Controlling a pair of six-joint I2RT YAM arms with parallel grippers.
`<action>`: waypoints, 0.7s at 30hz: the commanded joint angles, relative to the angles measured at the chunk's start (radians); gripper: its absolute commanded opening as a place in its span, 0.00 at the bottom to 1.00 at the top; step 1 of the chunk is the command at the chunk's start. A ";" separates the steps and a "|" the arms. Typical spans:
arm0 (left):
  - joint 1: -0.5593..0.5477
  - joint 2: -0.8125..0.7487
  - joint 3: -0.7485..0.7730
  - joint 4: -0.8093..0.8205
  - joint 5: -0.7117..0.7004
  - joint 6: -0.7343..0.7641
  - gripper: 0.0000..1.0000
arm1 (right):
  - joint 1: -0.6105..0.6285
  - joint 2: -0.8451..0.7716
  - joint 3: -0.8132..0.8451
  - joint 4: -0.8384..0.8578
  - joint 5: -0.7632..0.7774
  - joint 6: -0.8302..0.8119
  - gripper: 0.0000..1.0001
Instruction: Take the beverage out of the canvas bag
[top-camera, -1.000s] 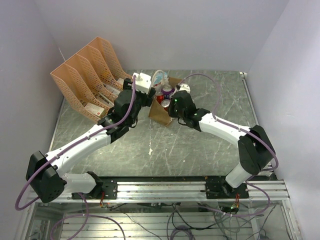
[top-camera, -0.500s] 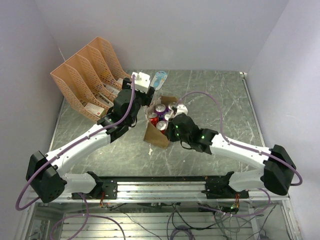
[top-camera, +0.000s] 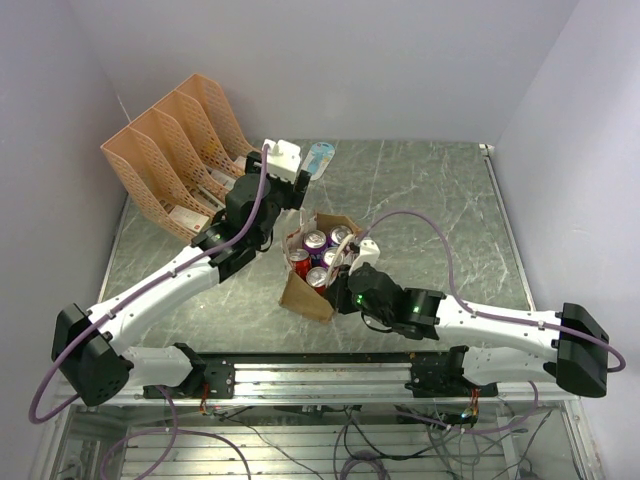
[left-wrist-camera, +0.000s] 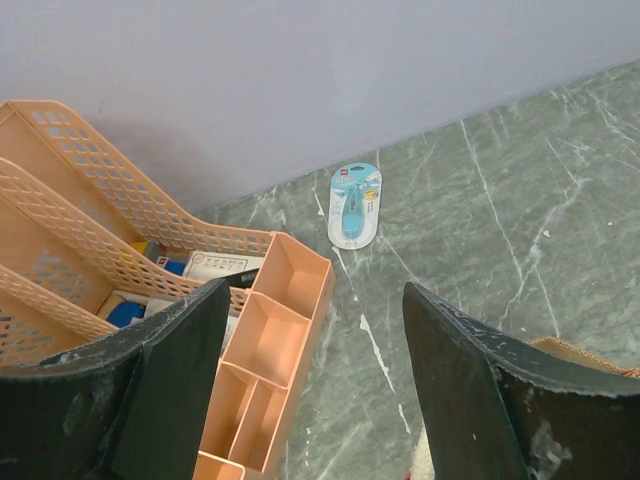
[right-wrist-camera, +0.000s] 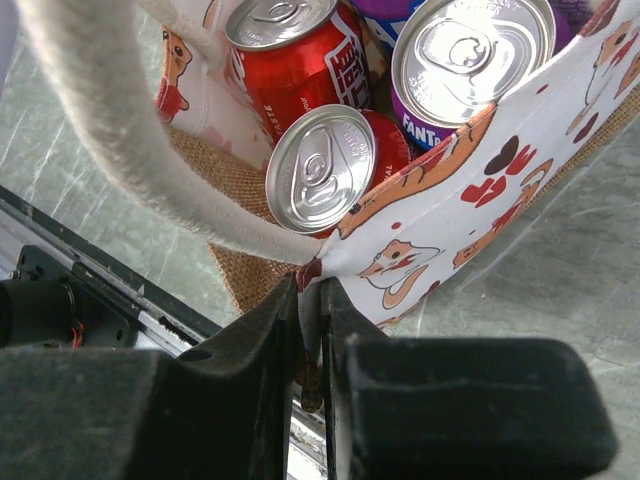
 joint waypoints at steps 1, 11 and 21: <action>0.006 -0.021 0.031 0.001 0.029 -0.023 0.81 | 0.028 0.019 -0.032 -0.091 0.023 0.041 0.00; 0.005 -0.002 0.083 -0.067 0.075 -0.069 0.80 | 0.027 0.048 0.031 -0.130 0.132 -0.020 0.18; 0.003 0.019 0.123 -0.136 0.047 -0.107 0.80 | 0.028 0.005 0.134 -0.290 0.204 -0.013 0.48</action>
